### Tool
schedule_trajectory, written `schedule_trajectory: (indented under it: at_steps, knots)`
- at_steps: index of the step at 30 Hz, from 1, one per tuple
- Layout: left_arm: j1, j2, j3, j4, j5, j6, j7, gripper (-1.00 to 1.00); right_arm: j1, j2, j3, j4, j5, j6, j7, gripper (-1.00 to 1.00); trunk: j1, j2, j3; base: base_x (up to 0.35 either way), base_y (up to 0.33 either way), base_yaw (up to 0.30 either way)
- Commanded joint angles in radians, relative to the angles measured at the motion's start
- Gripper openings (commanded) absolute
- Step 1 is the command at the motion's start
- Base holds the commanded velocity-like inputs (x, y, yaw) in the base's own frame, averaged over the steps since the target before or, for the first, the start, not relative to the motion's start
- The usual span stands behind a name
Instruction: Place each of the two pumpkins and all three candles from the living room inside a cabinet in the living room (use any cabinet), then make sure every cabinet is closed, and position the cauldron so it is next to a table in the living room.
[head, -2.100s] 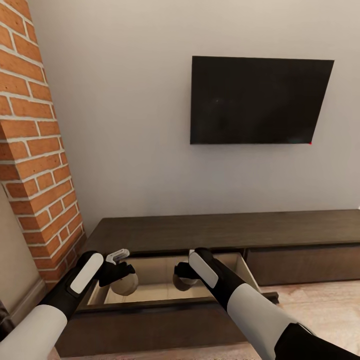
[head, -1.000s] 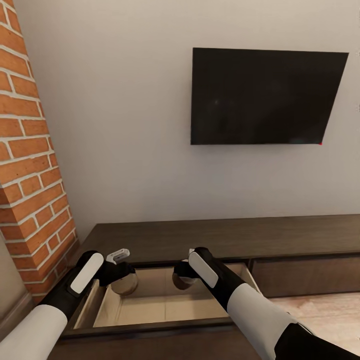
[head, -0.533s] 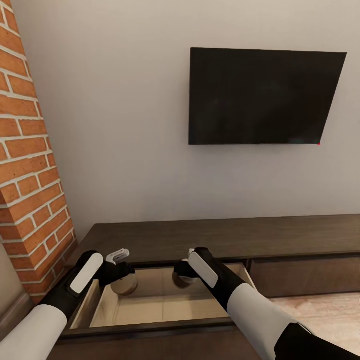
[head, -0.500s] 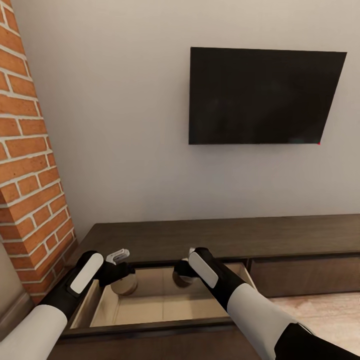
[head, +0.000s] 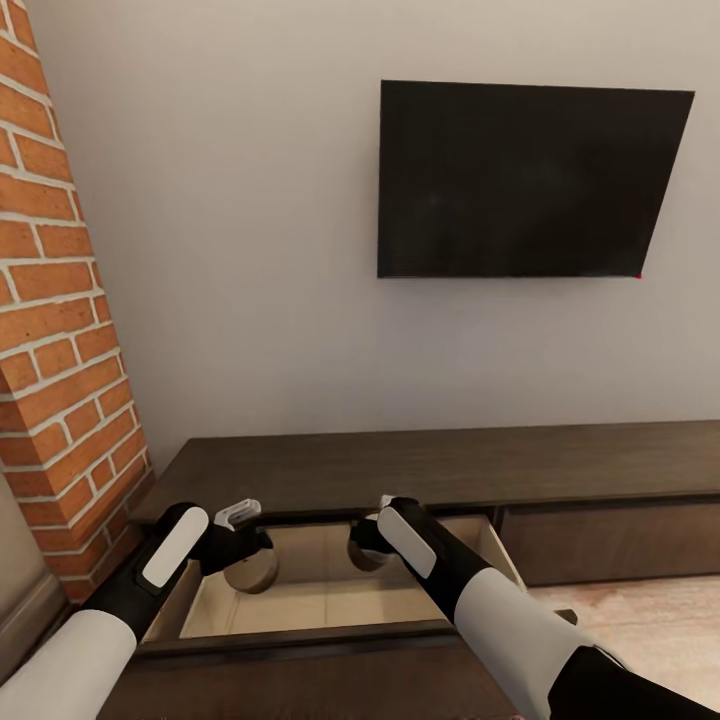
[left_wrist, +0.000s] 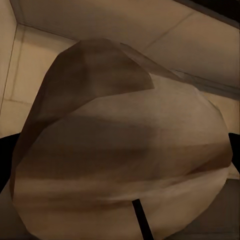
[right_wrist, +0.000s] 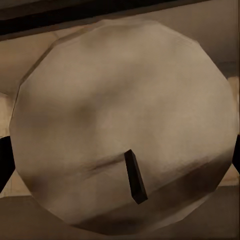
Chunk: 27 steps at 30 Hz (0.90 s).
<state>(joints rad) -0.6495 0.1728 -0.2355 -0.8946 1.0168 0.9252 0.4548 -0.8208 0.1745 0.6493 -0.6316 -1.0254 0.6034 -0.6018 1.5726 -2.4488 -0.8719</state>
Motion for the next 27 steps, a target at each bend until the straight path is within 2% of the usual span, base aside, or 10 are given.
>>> schedule_trajectory:
  at_steps: [1,4,7,11,16,27]
  knots:
    - [-0.001,0.001,-0.004,-0.001,0.009,0.000,0.010,-1.00,-0.001,0.000,0.004,0.008,-0.008,-0.002,-0.008,-1.00,0.004,-0.008,-0.004,0.000,0.000,0.000]
    - [-0.001,0.001,-0.003,-0.005,0.009,0.000,0.010,-1.00,-0.001,0.000,0.005,0.041,-0.007,-0.005,-0.007,-1.00,0.015,-0.029,-0.014,0.000,0.000,0.000]
    - [-0.001,0.002,-0.002,-0.010,0.009,0.000,0.010,-1.00,-0.003,0.000,0.006,0.085,-0.007,-0.040,-0.006,-1.00,0.027,-0.050,-0.023,0.000,0.000,0.000]
    - [-0.001,0.002,-0.004,-0.013,0.008,0.000,0.010,-1.00,-0.006,0.000,0.006,0.123,-0.011,-0.068,-0.006,-1.00,0.029,-0.052,-0.038,0.000,0.000,0.000]
    - [-0.001,0.002,-0.004,-0.013,0.009,0.000,0.010,-1.00,-0.020,0.000,0.006,0.124,-0.014,-0.066,-0.005,-1.00,0.031,-0.053,-0.058,0.000,0.000,0.000]
    - [-0.001,0.003,-0.004,-0.014,0.009,0.000,0.010,-1.00,-0.026,0.000,0.012,0.056,-0.015,-0.067,0.009,-1.00,0.036,-0.056,-0.100,0.000,0.000,0.000]
